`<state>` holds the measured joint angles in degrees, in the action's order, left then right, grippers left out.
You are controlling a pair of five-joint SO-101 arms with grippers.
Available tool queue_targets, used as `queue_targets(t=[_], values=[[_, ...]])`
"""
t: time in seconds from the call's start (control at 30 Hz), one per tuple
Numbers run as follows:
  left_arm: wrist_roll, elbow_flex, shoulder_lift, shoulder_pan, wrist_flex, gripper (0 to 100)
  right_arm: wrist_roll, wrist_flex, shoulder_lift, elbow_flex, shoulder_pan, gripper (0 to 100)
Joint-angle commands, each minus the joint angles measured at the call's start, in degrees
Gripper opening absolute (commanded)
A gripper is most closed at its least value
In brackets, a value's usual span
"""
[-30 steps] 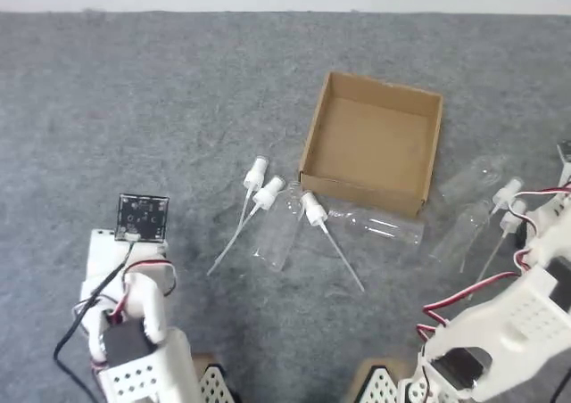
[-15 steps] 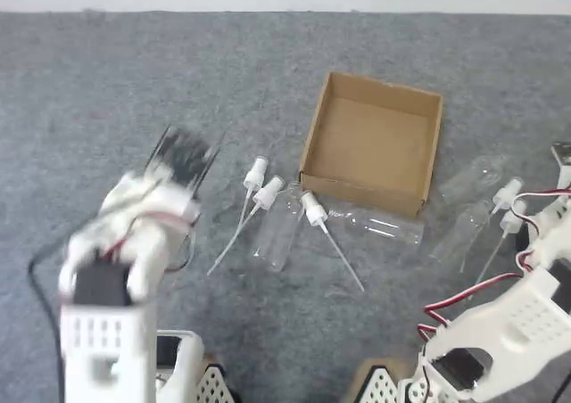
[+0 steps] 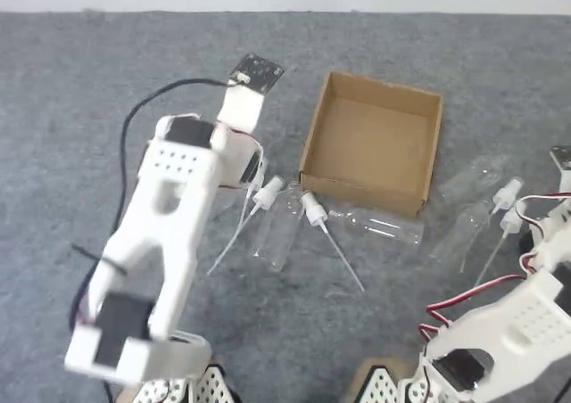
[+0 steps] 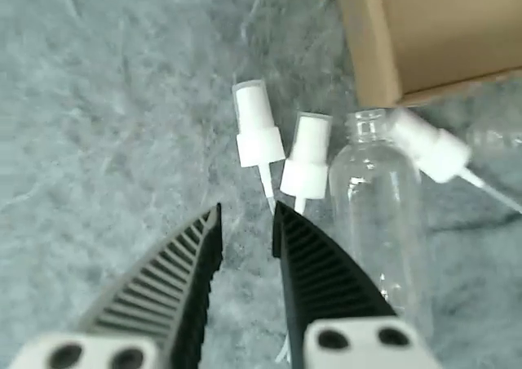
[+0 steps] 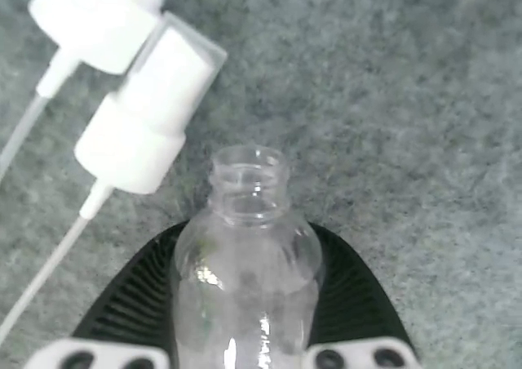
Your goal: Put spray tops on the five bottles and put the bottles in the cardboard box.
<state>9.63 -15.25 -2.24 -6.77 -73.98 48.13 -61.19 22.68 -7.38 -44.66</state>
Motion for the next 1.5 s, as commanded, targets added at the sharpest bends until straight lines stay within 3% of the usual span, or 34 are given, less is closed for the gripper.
queue_targets(t=[0.0,0.17,0.43,0.63,0.93,1.23,1.47], values=[[-0.97,5.67,3.34,0.97,2.02,10,0.70,-0.40,-1.27,2.37,0.57,0.6],[-2.55,10.15,9.05,1.14,2.11,16,0.70,-0.31,-1.27,2.46,0.75,0.6],[-2.73,11.74,15.03,-2.29,7.30,16,0.70,-0.84,-1.36,2.55,0.13,0.7],[-2.64,12.00,22.59,0.62,13.10,16,0.70,-0.84,-1.27,2.37,-1.54,0.8],[-2.55,12.97,27.08,0.62,15.38,16,0.62,-0.84,-1.27,2.20,-1.80,0.9],[-2.64,14.02,30.15,0.44,16.18,6,0.62,-0.92,-1.19,2.20,-1.98,0.9],[-2.64,15.87,26.64,1.67,9.23,1,0.62,-0.92,-1.19,2.20,-2.07,1.0]])
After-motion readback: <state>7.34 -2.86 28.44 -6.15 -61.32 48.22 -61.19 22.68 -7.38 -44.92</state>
